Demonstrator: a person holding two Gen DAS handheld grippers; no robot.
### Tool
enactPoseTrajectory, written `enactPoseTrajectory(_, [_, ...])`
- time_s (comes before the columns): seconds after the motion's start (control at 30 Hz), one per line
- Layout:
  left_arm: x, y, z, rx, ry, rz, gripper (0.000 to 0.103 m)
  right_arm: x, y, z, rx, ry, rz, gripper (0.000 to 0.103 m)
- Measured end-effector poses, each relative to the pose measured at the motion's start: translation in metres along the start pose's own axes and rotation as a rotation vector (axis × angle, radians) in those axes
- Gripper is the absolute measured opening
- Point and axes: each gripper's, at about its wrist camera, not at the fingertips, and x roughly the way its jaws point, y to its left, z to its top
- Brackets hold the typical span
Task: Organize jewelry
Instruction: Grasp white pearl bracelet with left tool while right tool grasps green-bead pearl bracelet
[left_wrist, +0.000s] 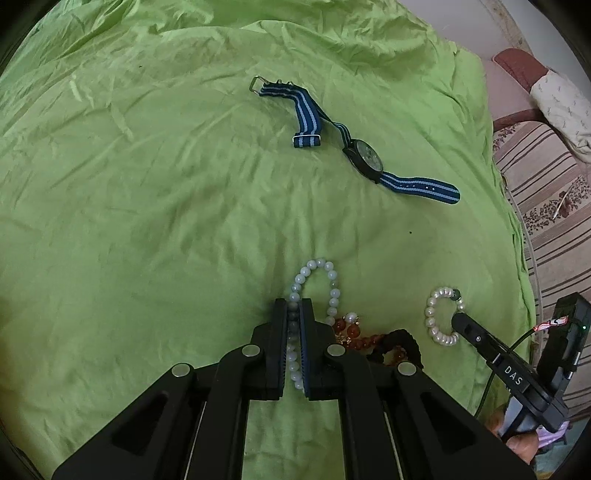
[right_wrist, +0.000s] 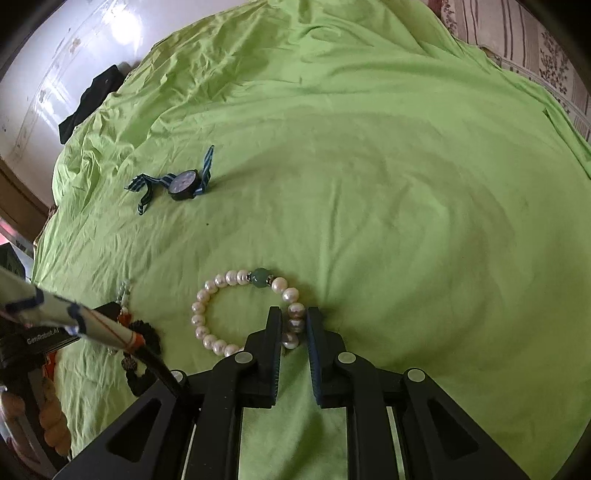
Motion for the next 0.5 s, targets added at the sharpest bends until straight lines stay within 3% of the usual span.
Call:
enactPoseTrajectory(0.2, [-0.024, -0.006, -0.007, 0.028, -0.024, 0.034, 0.006, -0.013, 0.006, -0.002, -0.005, -0.02, 0.022, 0.011])
enactPoseTrajectory(0.5, [-0.106, -0.015, -0.036, 0.036, -0.13, 0.031, 0.006, -0.069, 0.032, -0.017, -0.049, -0.089, 0.058, 0.011])
